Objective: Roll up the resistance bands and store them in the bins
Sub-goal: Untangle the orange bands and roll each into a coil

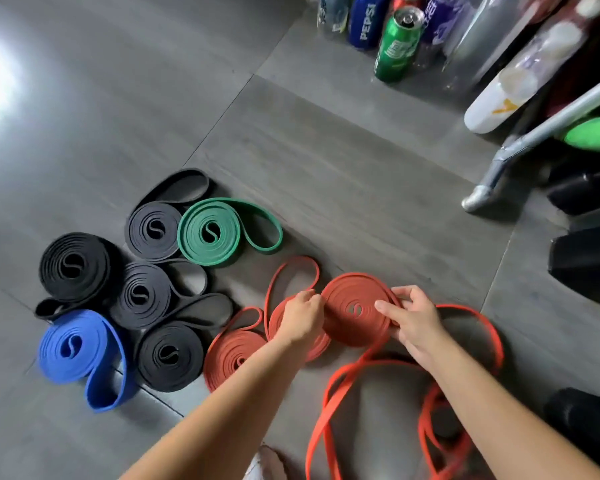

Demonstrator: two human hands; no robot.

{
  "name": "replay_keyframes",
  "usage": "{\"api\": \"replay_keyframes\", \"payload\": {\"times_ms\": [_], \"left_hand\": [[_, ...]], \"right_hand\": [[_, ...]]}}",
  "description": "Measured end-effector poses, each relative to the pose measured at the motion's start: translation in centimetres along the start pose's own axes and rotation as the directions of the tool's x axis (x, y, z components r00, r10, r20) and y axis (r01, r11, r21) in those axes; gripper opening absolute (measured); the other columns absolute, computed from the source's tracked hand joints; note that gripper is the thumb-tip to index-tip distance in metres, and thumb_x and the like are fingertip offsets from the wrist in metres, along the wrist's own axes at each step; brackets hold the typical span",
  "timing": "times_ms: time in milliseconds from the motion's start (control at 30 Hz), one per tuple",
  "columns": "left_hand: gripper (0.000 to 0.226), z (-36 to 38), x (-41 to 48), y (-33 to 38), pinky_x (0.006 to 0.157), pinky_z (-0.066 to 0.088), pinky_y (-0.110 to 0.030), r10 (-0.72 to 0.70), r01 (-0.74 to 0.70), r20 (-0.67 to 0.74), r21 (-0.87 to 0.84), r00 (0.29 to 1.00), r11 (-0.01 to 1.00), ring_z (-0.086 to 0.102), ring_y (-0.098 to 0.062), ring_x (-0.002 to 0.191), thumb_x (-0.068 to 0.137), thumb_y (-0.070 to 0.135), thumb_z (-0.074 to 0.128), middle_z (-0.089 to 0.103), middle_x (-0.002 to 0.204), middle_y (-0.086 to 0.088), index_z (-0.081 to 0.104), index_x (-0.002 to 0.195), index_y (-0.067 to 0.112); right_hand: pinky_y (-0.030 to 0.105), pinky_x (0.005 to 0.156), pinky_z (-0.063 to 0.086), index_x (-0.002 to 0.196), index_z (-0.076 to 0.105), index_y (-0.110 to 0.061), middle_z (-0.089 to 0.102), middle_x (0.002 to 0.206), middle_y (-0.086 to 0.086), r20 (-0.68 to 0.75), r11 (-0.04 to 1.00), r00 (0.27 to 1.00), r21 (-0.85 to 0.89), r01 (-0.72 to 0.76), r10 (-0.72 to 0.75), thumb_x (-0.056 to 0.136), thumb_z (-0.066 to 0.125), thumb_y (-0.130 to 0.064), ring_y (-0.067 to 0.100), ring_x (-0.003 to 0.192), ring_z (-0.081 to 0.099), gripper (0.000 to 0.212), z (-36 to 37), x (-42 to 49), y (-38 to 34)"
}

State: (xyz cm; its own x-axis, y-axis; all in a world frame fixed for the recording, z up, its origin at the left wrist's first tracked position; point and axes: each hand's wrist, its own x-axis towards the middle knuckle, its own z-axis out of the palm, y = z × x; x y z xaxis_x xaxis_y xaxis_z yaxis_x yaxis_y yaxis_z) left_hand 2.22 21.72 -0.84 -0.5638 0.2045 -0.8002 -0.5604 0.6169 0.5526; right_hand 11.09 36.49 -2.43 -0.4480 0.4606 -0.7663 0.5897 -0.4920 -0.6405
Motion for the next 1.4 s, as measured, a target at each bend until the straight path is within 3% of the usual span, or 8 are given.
{"api": "replay_keyframes", "payload": {"times_ms": [133, 233, 367, 567, 767, 967, 1200, 1400], "left_hand": [[0.011, -0.8, 0.8, 0.4, 0.068, 0.039, -0.034, 0.107, -0.107, 0.010, 0.211, 0.994, 0.972, 0.048, -0.027, 0.075, 0.071, 0.022, 0.040, 0.051, 0.070, -0.008, 0.045, 0.066, 0.015], [0.035, -1.2, 0.0, -0.9, 0.085, 0.044, -0.030, 0.211, -0.233, 0.099, 0.440, 0.972, 0.867, 0.058, -0.031, 0.100, 0.076, 0.020, 0.042, 0.065, 0.102, -0.011, 0.064, 0.100, 0.006], [0.038, -1.1, -0.4, -2.4, 0.084, 0.036, -0.016, 0.326, -0.379, 0.193, 0.485, 0.925, 0.788, 0.058, -0.020, 0.102, 0.069, 0.017, 0.037, 0.068, 0.101, -0.002, 0.068, 0.091, 0.012], [0.056, -1.2, -0.8, -2.5, 0.104, 0.030, -0.022, 0.314, -0.401, 0.249, 0.584, 0.916, 0.706, 0.044, -0.022, 0.127, 0.075, 0.028, 0.034, 0.054, 0.133, -0.006, 0.058, 0.123, 0.010], [0.051, -1.2, -1.1, -2.7, 0.113, 0.022, -0.031, 0.204, -0.370, 0.313, 0.687, 0.928, 0.626, 0.024, -0.029, 0.141, 0.092, 0.020, 0.046, 0.019, 0.156, -0.008, 0.038, 0.141, 0.012], [0.063, -0.7, -1.0, -3.1, 0.116, 0.020, -0.038, 0.172, -0.360, 0.324, 0.714, 0.930, 0.601, 0.011, -0.025, 0.144, 0.093, 0.027, 0.046, 0.007, 0.159, -0.003, 0.018, 0.149, 0.021], [0.065, -1.0, -0.6, -3.1, 0.117, 0.014, -0.034, 0.144, -0.381, 0.367, 0.732, 0.919, 0.565, 0.009, -0.024, 0.145, 0.093, 0.027, 0.047, 0.003, 0.159, -0.007, 0.017, 0.149, 0.015], [0.071, -0.9, -0.6, -3.2, 0.117, 0.015, -0.038, 0.120, -0.382, 0.381, 0.749, 0.917, 0.542, 0.003, -0.022, 0.146, 0.093, 0.030, 0.046, -0.001, 0.159, -0.005, 0.007, 0.150, 0.019]], "right_hand": [[0.034, 0.066, 0.048, 0.087, 0.046, -0.017, 0.061, 0.086, 0.007, 0.007, 1.000, 1.000, -0.026, 0.013, -0.013, 0.083, 0.060, 0.009, 0.017, 0.072, 0.057, 0.030, -0.5, 2.3, -0.7], [0.035, 0.067, 0.047, 0.086, 0.045, -0.017, 0.061, 0.084, 0.007, 0.030, 0.995, 0.999, -0.088, 0.040, -0.037, 0.083, 0.062, 0.008, 0.019, 0.072, 0.058, 0.030, -0.4, 3.3, -1.0], [0.037, 0.073, 0.049, 0.086, 0.048, -0.019, 0.064, 0.085, 0.008, 0.040, 0.979, 0.994, -0.173, 0.112, -0.107, 0.081, 0.066, 0.005, 0.020, 0.075, 0.060, 0.031, -0.2, 4.4, -1.3], [0.041, 0.079, 0.049, 0.086, 0.049, -0.021, 0.063, 0.089, 0.012, 0.050, 0.945, 0.986, -0.282, 0.166, -0.159, 0.080, 0.068, 0.004, 0.023, 0.080, 0.060, 0.031, -0.8, 5.2, -2.2], [0.030, 0.066, 0.049, 0.085, 0.050, -0.020, 0.065, 0.078, 0.011, 0.260, 0.836, 0.961, -0.505, 0.217, -0.093, 0.081, 0.066, 0.005, 0.019, 0.067, 0.061, 0.030, -0.6, 5.4, -3.6], [0.019, 0.054, 0.045, 0.087, 0.050, -0.021, 0.065, 0.075, 0.009, 0.335, 0.769, 0.941, -0.589, 0.248, -0.046, 0.084, 0.065, 0.001, 0.011, 0.060, 0.061, 0.027, -0.1, 6.4, -4.8], [0.026, 0.060, 0.050, 0.086, 0.055, -0.018, 0.065, 0.079, 0.013, 0.470, 0.662, 0.881, -0.677, 0.321, 0.053, 0.081, 0.065, 0.006, 0.020, 0.067, 0.060, 0.026, 0.6, 6.5, -6.9], [0.036, 0.081, 0.050, 0.084, 0.057, -0.031, 0.062, 0.086, 0.002, 0.544, 0.364, 0.831, -0.801, 0.475, 0.114, 0.079, 0.068, -0.007, 0.018, 0.079, 0.058, 0.027, 4.3, 7.4, -7.7]]}}
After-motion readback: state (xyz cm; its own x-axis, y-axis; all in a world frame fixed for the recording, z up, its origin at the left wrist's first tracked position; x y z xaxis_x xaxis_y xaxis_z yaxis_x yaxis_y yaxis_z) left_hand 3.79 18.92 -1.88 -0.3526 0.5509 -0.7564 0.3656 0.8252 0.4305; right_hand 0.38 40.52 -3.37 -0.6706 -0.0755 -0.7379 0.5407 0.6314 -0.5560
